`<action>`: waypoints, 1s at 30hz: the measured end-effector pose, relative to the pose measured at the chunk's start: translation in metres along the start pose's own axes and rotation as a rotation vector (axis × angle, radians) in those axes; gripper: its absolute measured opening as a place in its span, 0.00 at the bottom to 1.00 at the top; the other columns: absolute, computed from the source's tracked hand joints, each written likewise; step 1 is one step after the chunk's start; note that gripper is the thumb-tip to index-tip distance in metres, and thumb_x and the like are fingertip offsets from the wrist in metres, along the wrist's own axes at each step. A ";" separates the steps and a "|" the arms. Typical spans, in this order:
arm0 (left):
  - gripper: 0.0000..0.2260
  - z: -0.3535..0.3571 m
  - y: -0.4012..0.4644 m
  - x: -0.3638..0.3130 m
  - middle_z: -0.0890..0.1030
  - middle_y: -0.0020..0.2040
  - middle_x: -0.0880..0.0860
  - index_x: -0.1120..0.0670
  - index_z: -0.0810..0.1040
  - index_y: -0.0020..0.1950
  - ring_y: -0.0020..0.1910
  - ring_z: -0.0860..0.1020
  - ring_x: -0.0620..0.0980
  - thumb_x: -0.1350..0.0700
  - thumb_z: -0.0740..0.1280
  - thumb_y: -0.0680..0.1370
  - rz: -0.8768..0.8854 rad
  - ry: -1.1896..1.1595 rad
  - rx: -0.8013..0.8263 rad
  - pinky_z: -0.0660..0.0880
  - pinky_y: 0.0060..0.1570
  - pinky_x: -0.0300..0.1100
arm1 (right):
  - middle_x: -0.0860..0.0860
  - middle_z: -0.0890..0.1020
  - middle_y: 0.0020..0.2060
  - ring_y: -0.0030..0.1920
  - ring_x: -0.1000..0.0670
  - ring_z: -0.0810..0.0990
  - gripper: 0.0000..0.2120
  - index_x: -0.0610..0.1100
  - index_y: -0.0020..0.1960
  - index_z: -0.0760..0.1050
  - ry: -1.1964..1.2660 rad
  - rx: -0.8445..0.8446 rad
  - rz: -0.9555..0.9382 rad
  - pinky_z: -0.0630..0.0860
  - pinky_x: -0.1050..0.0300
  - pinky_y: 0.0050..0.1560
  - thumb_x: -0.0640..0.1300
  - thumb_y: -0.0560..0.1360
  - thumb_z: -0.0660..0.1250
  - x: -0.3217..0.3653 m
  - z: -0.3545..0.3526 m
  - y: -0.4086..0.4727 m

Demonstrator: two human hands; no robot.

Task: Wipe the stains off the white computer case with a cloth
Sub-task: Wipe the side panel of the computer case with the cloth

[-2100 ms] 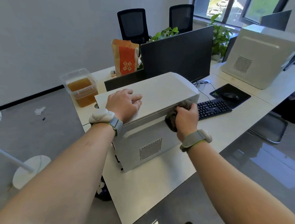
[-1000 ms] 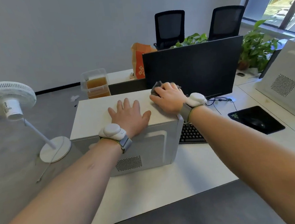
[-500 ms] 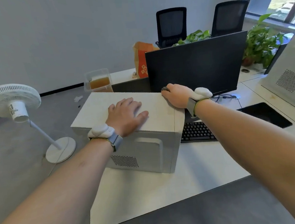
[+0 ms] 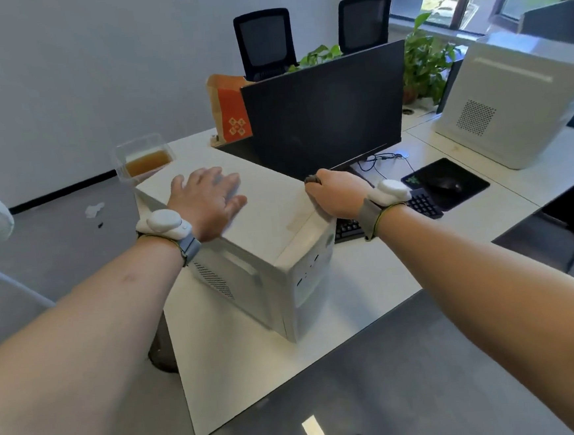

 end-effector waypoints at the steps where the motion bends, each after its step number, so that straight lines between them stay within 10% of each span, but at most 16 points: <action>1: 0.26 -0.001 0.002 0.004 0.63 0.80 0.53 0.42 0.61 0.77 0.78 0.60 0.57 0.33 0.47 0.81 -0.033 0.018 -0.024 0.56 0.73 0.62 | 0.49 0.78 0.43 0.46 0.43 0.78 0.17 0.47 0.49 0.71 0.008 -0.003 0.007 0.74 0.49 0.47 0.58 0.82 0.52 0.003 -0.002 -0.004; 10: 0.34 -0.014 -0.017 -0.004 0.72 0.68 0.63 0.61 0.71 0.70 0.67 0.71 0.63 0.33 0.52 0.81 -0.376 -0.016 0.061 0.69 0.62 0.58 | 0.42 0.81 0.49 0.46 0.41 0.77 0.15 0.41 0.49 0.75 -0.175 0.071 0.097 0.75 0.47 0.49 0.45 0.83 0.52 0.032 -0.004 -0.082; 15: 0.20 -0.018 -0.005 -0.038 0.70 0.70 0.67 0.57 0.66 0.76 0.70 0.66 0.67 0.57 0.51 0.84 -0.416 -0.298 0.175 0.63 0.70 0.57 | 0.43 0.81 0.55 0.56 0.41 0.81 0.17 0.37 0.60 0.79 -0.319 0.131 0.115 0.78 0.48 0.60 0.42 0.85 0.53 0.050 -0.016 -0.105; 21: 0.42 -0.002 -0.006 -0.035 0.57 0.79 0.66 0.69 0.58 0.78 0.77 0.58 0.63 0.33 0.54 0.80 -0.502 -0.347 0.103 0.57 0.76 0.57 | 0.45 0.80 0.49 0.48 0.42 0.78 0.14 0.45 0.42 0.71 -0.220 0.093 0.116 0.74 0.51 0.49 0.50 0.82 0.54 0.045 -0.011 -0.108; 26: 0.41 0.001 0.019 -0.003 0.56 0.79 0.65 0.66 0.58 0.79 0.77 0.59 0.65 0.33 0.54 0.81 -0.293 -0.253 0.202 0.59 0.76 0.57 | 0.48 0.79 0.44 0.49 0.42 0.80 0.14 0.40 0.51 0.80 -0.253 0.223 -0.014 0.79 0.50 0.53 0.43 0.82 0.57 0.088 -0.015 -0.127; 30: 0.38 -0.005 0.037 0.001 0.59 0.78 0.65 0.63 0.61 0.78 0.75 0.63 0.67 0.35 0.59 0.80 -0.258 -0.203 0.303 0.63 0.73 0.59 | 0.51 0.71 0.34 0.42 0.45 0.76 0.17 0.43 0.36 0.69 -0.207 0.274 -0.140 0.70 0.55 0.42 0.46 0.82 0.55 0.124 0.009 -0.136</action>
Point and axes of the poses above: each hand's wrist, its own y-axis towards the middle knuckle, its own z-axis out of the palm, x = y × z, the point moved 3 cm from there along y, towards the middle knuckle
